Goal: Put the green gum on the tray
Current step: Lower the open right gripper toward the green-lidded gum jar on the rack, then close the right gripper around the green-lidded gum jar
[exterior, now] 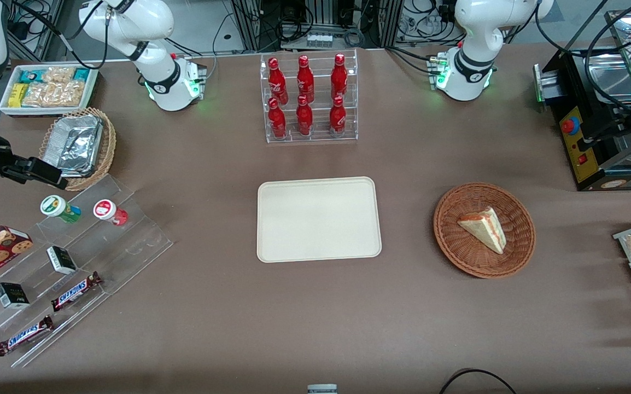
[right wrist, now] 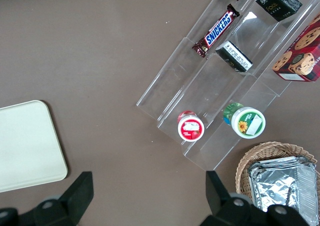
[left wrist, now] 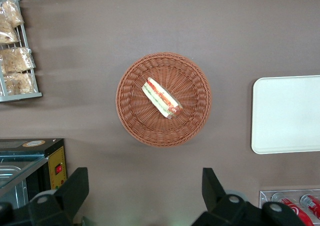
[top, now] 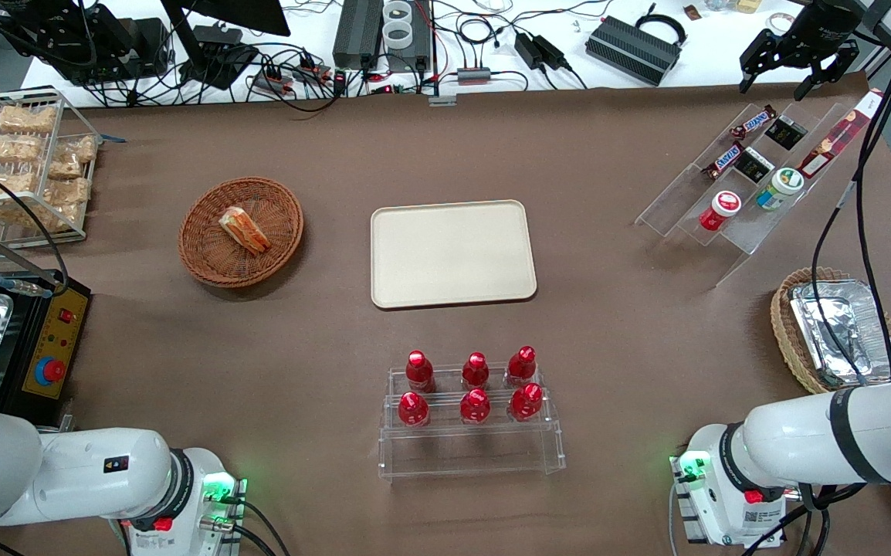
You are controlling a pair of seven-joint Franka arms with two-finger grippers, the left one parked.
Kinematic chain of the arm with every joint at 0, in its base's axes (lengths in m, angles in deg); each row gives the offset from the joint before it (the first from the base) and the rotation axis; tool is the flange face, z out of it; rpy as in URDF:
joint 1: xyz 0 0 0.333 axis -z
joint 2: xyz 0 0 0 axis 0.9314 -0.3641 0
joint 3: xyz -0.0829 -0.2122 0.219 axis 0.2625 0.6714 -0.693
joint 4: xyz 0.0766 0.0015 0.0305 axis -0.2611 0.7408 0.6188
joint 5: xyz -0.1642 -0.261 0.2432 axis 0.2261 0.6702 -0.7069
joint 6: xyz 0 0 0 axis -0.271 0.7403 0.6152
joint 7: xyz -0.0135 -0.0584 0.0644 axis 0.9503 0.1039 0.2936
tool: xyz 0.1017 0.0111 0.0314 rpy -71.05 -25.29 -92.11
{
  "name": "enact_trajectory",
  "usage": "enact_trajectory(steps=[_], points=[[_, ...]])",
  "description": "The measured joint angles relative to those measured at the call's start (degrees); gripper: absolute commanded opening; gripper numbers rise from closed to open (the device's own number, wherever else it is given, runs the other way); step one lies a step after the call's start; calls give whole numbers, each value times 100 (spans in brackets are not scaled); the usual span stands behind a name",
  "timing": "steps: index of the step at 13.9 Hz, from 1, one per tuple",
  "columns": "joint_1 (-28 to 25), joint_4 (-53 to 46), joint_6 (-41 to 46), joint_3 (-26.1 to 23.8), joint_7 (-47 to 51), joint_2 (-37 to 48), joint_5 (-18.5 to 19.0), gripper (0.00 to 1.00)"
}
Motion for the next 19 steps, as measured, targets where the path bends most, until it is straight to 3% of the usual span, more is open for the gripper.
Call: enact_trajectory(steps=[4, 6, 10, 19], points=[[1, -15, -22, 0, -21, -17, 48, 100], [5, 30, -111, 2, -227, -33, 302, 100], [209, 696, -957, 158, -1700, -23, 386, 100], [278, 2643, -3031, 1047, -5029, 364, 296, 100]])
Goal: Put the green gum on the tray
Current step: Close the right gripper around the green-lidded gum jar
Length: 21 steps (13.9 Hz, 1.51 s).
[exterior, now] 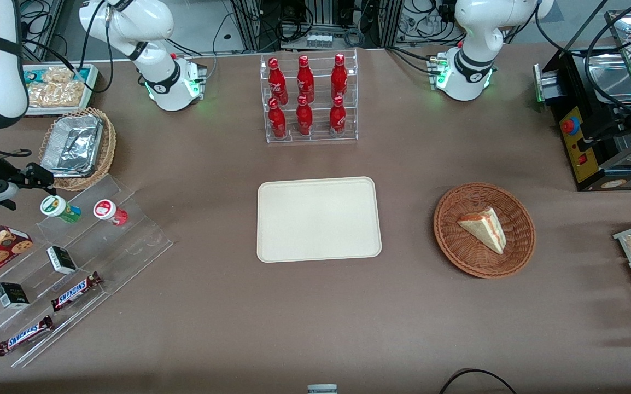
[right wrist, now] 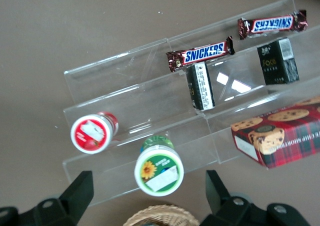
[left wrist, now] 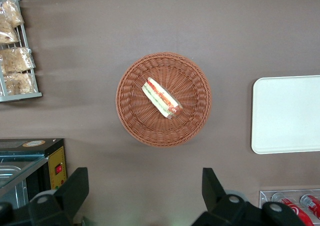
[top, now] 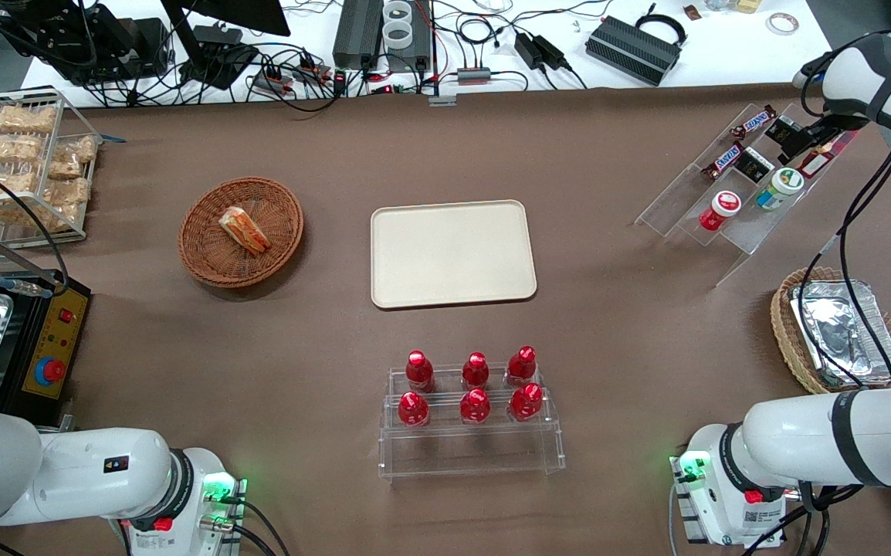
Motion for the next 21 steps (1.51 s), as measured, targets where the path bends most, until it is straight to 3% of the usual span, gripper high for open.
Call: enact_trajectory(steps=[15, 17, 18, 19, 20, 21], points=[[-1, 663, -1025, 115, -705, -272, -51, 100], [-2, 672, -1031, 115, -706, -296, -53, 94], [-2, 674, -1032, 115, -707, -311, -54, 81], [-2, 677, -1034, 115, -710, -324, -55, 55], [-2, 678, -1034, 115, -720, -332, -55, 15], [-2, 678, -1035, 115, -736, -335, -55, 0]])
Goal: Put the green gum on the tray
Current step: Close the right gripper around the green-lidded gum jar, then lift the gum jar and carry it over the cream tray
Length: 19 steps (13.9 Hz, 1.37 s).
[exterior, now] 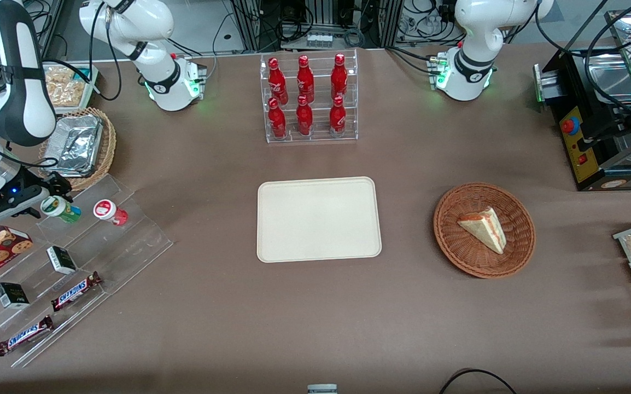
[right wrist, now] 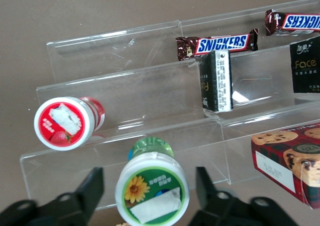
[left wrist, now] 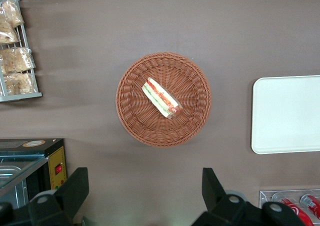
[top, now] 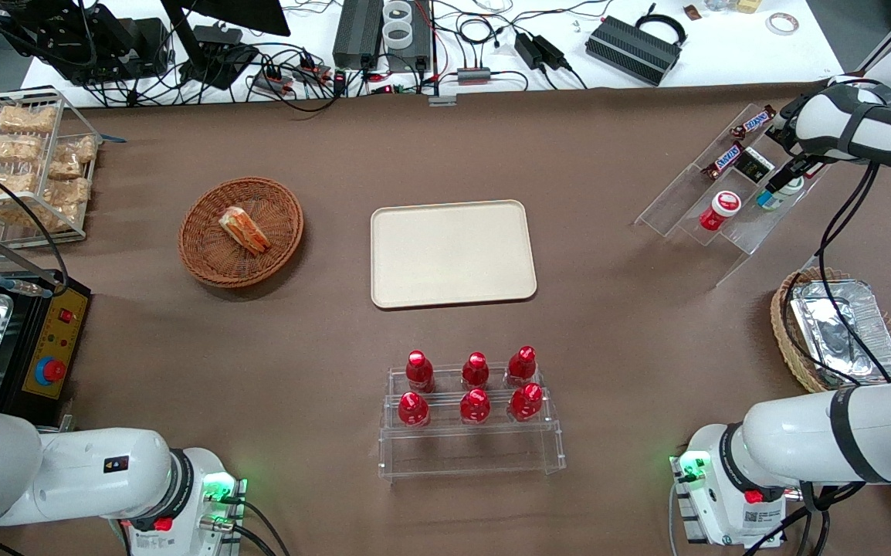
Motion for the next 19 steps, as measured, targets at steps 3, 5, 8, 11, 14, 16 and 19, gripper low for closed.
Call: enact_trajectory(steps=[3, 5, 8, 11, 14, 16, 19], points=[[-1, 0, -9, 0, -17, 0, 0, 0], [-8, -30, -7, -2, -35, 3, -1, 0], [-102, -507, 718, -39, -51, 46, -2, 0], [-469, -1509, 2073, -86, 106, 143, -38, 0], [-899, -2121, 2957, -194, 816, 195, -39, 0], [-1050, -2252, 3200, -472, 1467, 216, -39, 0], [-1074, -2330, 3467, -1301, 2886, 286, -41, 0]])
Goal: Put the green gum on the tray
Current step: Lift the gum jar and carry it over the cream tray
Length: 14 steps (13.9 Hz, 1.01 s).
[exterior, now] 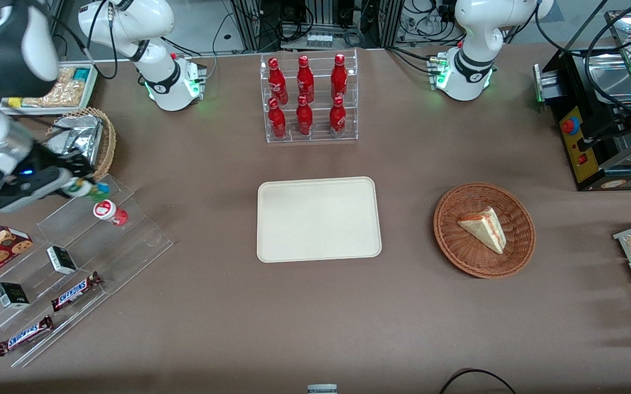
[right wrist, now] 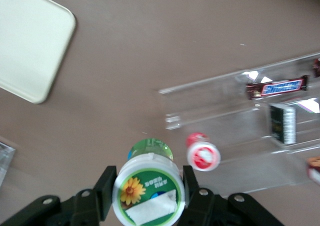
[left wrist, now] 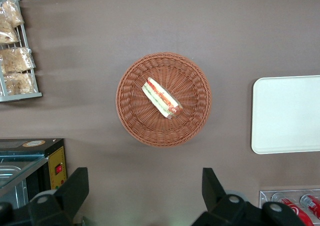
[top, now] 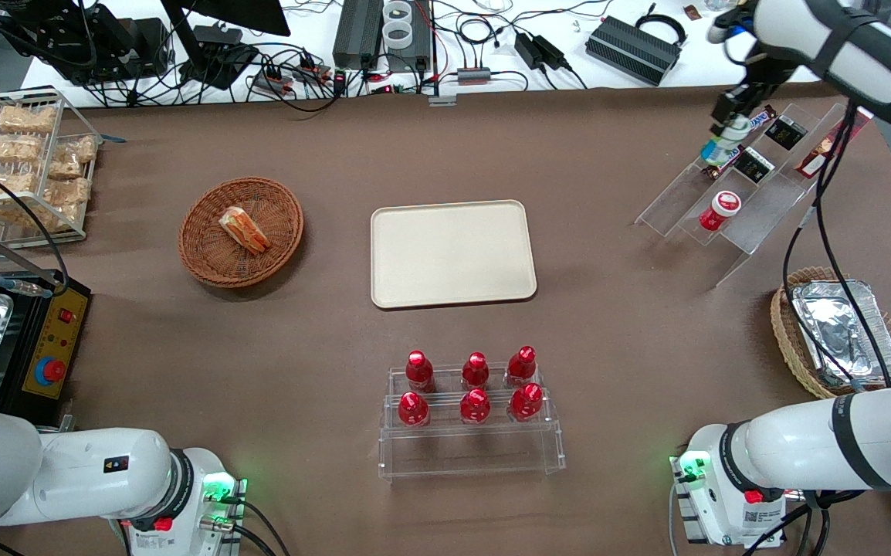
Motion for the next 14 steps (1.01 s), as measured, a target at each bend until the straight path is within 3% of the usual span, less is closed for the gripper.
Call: enact_trajectory(steps=[5, 9, 14], points=[[-56, -47, -94, -1485, 2646, -86, -1, 0], [-394, -52, -800, -2010, 4188, -611, 72, 0], [-1511, -439, -1293, -2028, 6301, -1685, 1137, 0]])
